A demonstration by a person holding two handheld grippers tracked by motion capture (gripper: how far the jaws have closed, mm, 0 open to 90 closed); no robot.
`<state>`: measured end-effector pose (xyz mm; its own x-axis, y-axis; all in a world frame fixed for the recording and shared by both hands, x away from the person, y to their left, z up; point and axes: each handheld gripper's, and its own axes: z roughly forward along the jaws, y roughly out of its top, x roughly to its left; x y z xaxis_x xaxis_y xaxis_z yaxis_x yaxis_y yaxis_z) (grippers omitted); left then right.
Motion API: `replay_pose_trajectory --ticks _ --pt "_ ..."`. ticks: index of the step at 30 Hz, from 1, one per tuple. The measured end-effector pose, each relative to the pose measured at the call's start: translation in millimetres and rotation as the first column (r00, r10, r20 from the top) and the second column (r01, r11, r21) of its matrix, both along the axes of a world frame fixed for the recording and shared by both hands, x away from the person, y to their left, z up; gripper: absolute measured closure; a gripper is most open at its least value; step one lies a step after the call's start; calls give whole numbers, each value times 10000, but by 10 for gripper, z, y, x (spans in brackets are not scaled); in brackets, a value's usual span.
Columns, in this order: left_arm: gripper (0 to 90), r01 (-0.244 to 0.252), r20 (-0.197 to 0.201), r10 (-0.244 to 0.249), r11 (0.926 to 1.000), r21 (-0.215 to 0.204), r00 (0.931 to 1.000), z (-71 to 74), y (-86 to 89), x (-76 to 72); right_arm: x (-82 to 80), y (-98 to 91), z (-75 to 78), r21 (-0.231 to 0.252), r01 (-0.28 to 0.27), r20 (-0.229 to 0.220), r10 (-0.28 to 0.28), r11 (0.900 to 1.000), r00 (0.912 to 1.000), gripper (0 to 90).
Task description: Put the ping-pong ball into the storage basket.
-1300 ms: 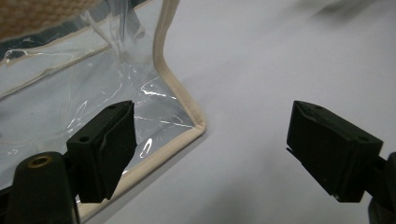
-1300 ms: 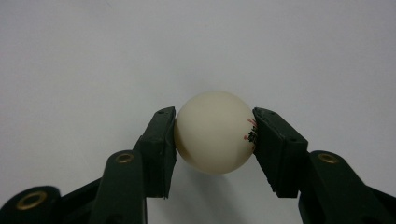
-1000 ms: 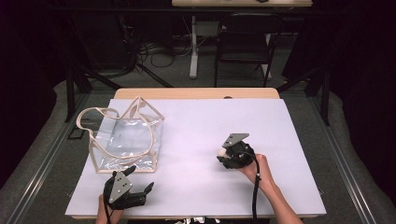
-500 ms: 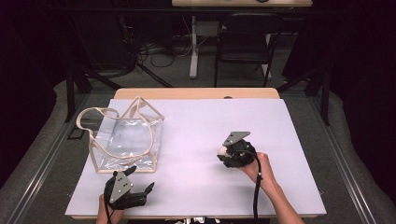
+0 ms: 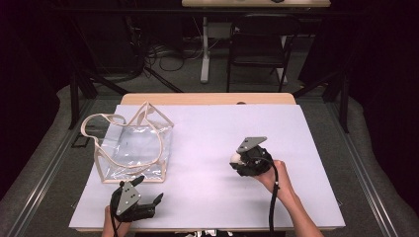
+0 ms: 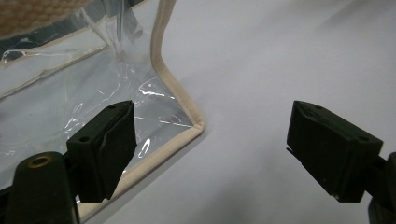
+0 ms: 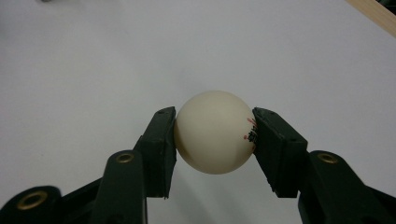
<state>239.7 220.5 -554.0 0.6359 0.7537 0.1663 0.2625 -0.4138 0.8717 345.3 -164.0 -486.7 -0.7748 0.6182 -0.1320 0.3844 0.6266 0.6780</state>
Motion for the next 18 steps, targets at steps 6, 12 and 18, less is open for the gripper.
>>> replay_pose_trajectory --ticks 6,12,18 --pt "162 15 25 -15 10000 -16 10000 1 5 0 -13 -2 56 17 14 52 -14 10000 10000 511" --pt "161 -41 10 41 9999 -103 10000 2 16 0 -21 0 93 -22 41 99 -41 10000 9999 511" --pt "162 -4 39 4 10000 -28 10000 3 13 0 -39 -12 136 41 67 182 -68 10000 9998 511"
